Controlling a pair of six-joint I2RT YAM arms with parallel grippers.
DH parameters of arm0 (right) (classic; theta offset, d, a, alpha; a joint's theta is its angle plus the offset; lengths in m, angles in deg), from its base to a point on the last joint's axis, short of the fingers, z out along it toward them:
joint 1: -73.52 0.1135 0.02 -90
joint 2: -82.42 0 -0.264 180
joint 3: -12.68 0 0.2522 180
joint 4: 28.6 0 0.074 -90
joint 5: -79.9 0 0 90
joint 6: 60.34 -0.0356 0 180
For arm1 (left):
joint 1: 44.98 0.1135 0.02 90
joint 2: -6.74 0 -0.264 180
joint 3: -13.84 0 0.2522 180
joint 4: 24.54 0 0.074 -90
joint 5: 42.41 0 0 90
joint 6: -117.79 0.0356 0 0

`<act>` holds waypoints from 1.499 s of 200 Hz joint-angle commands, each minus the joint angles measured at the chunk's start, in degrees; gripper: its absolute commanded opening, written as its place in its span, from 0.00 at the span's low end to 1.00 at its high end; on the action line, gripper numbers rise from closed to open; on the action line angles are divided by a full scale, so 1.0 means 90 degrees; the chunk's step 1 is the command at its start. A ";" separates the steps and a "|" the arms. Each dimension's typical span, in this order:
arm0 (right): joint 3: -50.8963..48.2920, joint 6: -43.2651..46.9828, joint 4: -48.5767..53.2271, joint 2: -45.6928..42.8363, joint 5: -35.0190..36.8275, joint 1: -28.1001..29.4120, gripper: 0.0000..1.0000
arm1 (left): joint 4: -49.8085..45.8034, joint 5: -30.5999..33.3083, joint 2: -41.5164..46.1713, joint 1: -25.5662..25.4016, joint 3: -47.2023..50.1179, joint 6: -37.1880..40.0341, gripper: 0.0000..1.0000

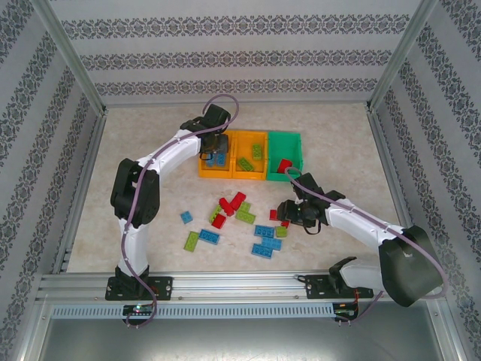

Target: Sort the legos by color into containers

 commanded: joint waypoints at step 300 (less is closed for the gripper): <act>0.4667 0.1751 0.0782 0.3609 0.0555 -0.1198 0.20 | 0.0528 0.0336 0.2980 0.0044 0.3495 -0.0394 0.65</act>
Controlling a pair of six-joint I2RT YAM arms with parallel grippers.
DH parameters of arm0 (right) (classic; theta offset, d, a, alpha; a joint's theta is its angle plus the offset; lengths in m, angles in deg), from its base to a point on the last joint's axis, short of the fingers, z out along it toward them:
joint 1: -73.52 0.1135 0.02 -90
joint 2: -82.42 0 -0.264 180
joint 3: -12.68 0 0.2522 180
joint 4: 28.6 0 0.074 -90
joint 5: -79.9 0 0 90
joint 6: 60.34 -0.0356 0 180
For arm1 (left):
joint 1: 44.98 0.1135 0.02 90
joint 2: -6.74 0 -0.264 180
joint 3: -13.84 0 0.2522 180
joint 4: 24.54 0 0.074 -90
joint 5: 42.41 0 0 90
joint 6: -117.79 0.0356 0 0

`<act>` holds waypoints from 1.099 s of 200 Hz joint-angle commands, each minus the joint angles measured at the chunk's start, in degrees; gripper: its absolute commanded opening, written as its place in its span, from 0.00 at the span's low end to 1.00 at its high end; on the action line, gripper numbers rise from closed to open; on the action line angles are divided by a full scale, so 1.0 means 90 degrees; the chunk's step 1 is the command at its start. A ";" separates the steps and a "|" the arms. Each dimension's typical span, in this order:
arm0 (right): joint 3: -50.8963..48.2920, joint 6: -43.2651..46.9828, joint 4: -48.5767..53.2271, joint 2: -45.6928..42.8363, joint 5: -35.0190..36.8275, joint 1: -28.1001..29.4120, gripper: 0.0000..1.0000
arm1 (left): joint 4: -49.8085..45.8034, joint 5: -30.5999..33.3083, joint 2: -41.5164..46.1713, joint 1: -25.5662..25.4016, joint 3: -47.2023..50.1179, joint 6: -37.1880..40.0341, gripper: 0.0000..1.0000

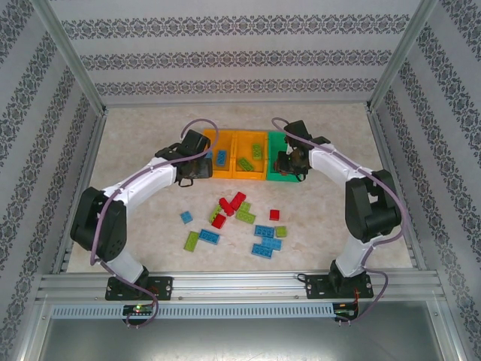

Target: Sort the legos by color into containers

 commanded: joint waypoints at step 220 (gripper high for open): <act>0.0509 0.0431 -0.0869 -0.0109 -0.0190 -0.0108 0.78 | -0.0193 -0.0164 0.1223 -0.1357 0.1901 -0.1808 0.66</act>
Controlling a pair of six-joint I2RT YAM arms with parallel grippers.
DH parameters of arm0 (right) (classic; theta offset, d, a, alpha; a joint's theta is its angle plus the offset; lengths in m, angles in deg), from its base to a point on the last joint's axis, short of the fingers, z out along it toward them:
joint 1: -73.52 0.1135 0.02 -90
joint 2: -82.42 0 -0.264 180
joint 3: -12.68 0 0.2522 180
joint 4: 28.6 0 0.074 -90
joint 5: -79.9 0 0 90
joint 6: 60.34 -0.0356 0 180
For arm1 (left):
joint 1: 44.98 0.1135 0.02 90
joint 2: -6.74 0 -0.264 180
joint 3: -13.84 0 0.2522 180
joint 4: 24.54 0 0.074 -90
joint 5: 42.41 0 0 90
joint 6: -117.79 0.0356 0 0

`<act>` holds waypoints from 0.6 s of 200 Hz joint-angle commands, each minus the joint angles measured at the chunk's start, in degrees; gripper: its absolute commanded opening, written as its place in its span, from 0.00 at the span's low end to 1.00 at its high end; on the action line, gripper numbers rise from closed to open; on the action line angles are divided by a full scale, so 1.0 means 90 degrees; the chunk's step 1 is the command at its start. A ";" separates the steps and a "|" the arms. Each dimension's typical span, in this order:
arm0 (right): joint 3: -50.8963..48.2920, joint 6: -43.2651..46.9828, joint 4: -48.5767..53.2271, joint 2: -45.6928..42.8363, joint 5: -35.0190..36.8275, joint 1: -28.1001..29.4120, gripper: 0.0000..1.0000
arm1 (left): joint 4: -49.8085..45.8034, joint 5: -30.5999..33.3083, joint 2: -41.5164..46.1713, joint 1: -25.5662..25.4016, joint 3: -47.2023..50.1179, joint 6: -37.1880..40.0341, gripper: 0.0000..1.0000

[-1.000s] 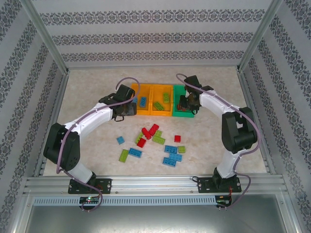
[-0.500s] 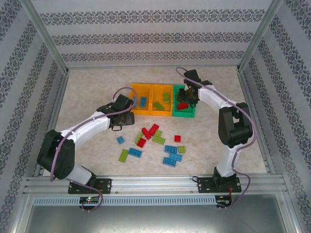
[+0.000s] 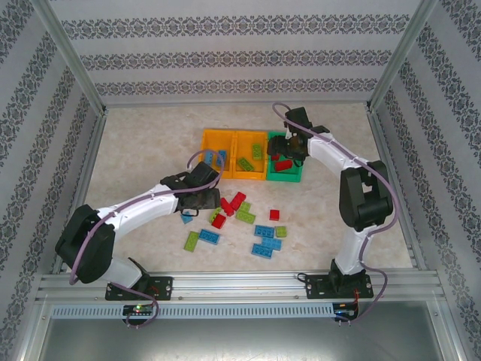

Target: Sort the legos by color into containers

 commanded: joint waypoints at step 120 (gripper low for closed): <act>-0.0853 0.0579 -0.0529 -0.1005 0.0043 0.0125 0.81 | -0.1048 0.0609 0.0717 0.0103 0.0966 -0.1899 0.81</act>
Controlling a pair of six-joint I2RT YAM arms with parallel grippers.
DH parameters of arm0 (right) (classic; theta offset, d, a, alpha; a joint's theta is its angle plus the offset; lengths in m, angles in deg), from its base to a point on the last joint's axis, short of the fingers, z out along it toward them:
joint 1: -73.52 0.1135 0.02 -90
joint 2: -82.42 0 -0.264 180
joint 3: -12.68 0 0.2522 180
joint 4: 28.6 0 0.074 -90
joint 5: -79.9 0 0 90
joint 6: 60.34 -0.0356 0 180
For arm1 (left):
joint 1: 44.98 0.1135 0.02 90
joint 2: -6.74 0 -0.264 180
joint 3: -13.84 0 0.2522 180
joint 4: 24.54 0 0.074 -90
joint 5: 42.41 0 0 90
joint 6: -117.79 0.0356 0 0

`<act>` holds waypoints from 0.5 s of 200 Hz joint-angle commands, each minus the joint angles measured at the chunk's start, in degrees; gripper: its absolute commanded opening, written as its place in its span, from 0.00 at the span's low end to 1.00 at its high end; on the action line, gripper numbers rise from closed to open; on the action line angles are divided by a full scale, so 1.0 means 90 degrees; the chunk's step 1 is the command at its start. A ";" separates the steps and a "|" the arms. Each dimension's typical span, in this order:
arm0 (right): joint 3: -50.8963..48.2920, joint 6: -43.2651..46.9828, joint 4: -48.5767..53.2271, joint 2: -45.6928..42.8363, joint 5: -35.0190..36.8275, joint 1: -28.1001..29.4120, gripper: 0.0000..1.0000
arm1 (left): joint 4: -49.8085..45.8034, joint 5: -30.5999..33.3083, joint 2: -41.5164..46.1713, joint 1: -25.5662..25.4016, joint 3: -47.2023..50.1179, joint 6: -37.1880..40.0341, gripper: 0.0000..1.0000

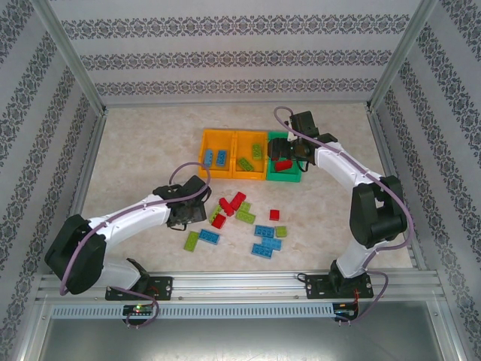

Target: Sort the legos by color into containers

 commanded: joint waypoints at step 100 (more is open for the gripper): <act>-0.0163 0.0024 -0.0088 -0.0216 0.0086 -0.0035 0.80 | 0.0945 -0.0802 -0.0519 0.0811 0.0340 -0.0726 0.77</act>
